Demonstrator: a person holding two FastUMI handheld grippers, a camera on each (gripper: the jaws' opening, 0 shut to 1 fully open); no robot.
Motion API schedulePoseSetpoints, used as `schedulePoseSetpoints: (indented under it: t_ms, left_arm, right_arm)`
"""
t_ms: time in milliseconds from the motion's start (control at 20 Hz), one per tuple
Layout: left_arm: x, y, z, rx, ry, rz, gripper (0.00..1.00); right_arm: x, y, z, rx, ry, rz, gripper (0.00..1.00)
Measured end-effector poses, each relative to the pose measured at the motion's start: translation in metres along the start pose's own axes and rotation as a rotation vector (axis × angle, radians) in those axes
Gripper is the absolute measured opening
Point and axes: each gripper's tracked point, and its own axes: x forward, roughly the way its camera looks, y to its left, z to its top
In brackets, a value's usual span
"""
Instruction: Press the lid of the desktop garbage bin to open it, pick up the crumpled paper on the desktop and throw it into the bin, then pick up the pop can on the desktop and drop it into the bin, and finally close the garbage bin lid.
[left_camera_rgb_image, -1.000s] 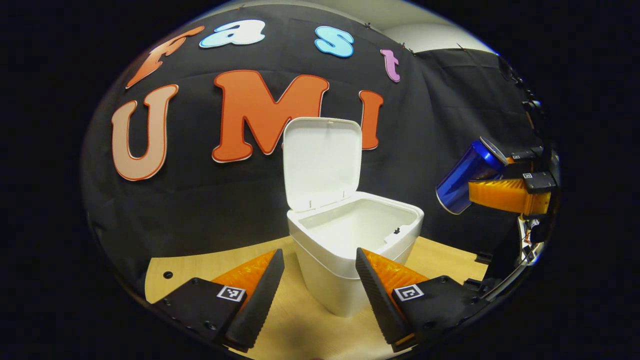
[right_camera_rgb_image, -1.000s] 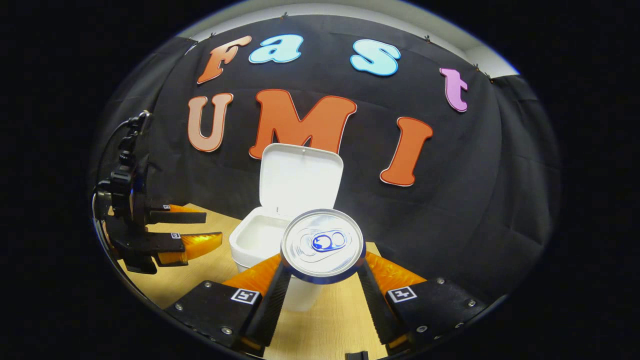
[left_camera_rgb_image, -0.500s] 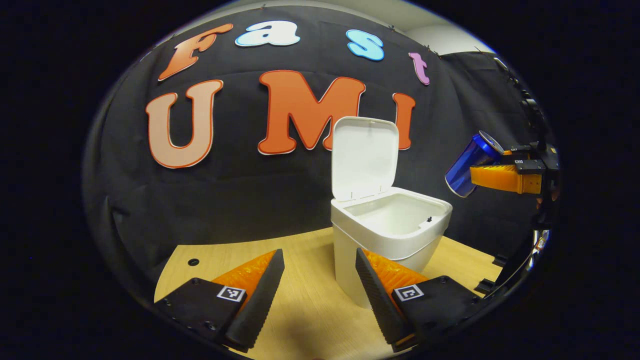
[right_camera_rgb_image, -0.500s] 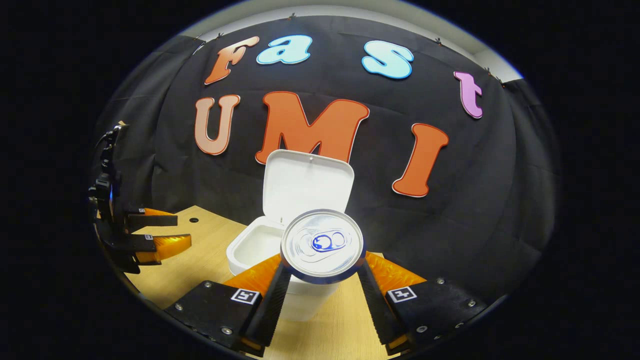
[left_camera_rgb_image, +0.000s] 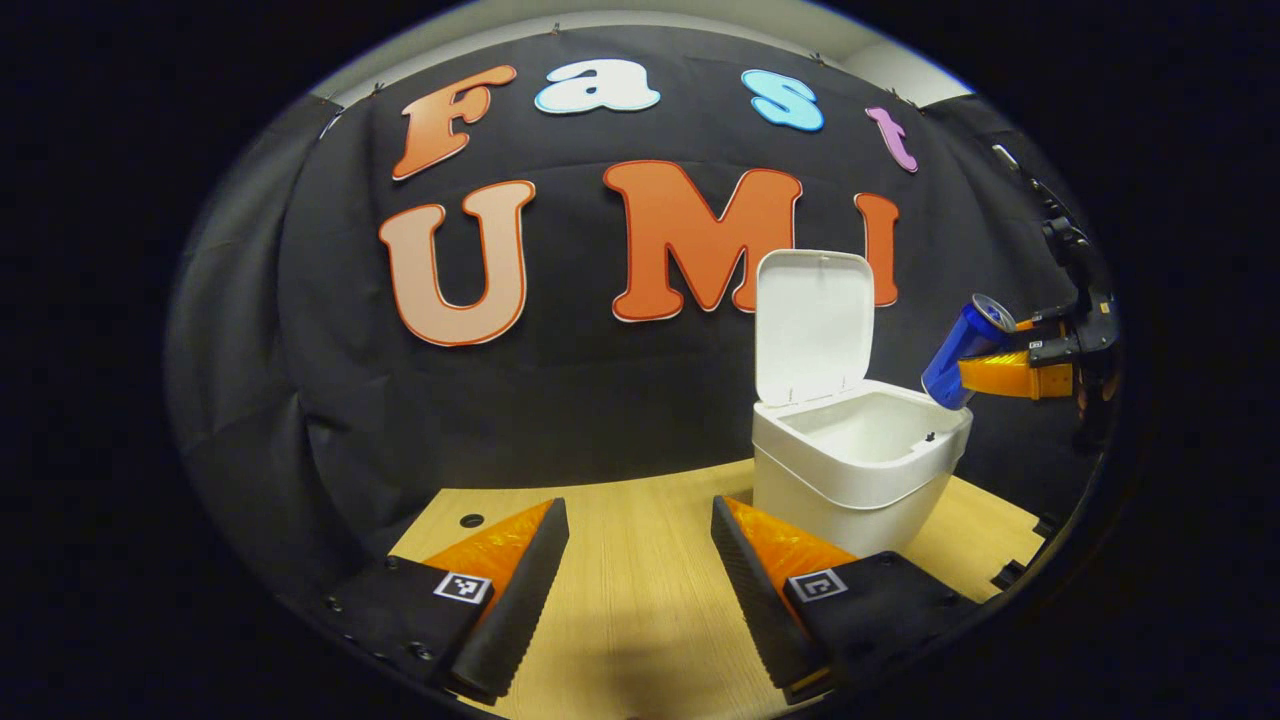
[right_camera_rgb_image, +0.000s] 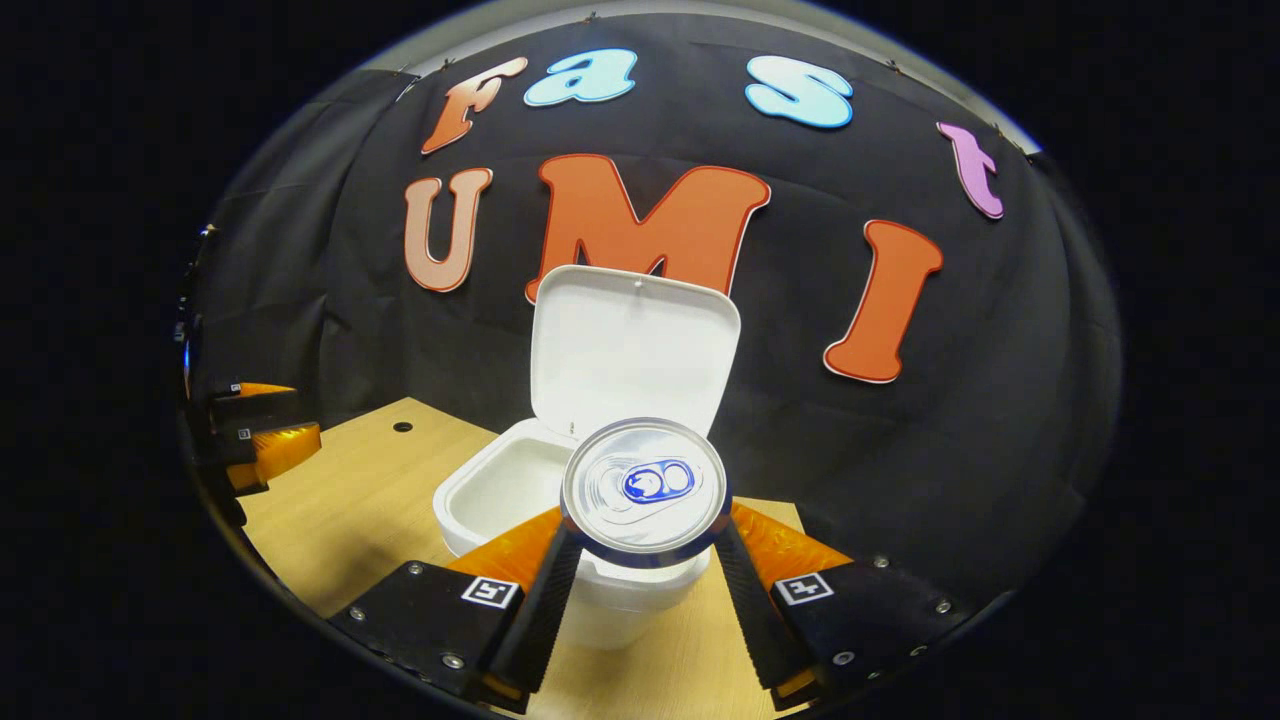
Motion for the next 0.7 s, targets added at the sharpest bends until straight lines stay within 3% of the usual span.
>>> schedulePoseSetpoints:
  t_ms: [450,700]
  left_arm:
    - [-0.034,0.008,-0.018,-0.002,0.055,0.143,0.93]
    - [-0.045,0.019,-0.031,0.007,0.098,0.175,0.92]
  right_arm:
    - [0.022,0.003,-0.028,0.024,0.052,0.127,0.78]
    - [0.033,0.005,-0.039,-0.010,0.078,0.135,0.78]
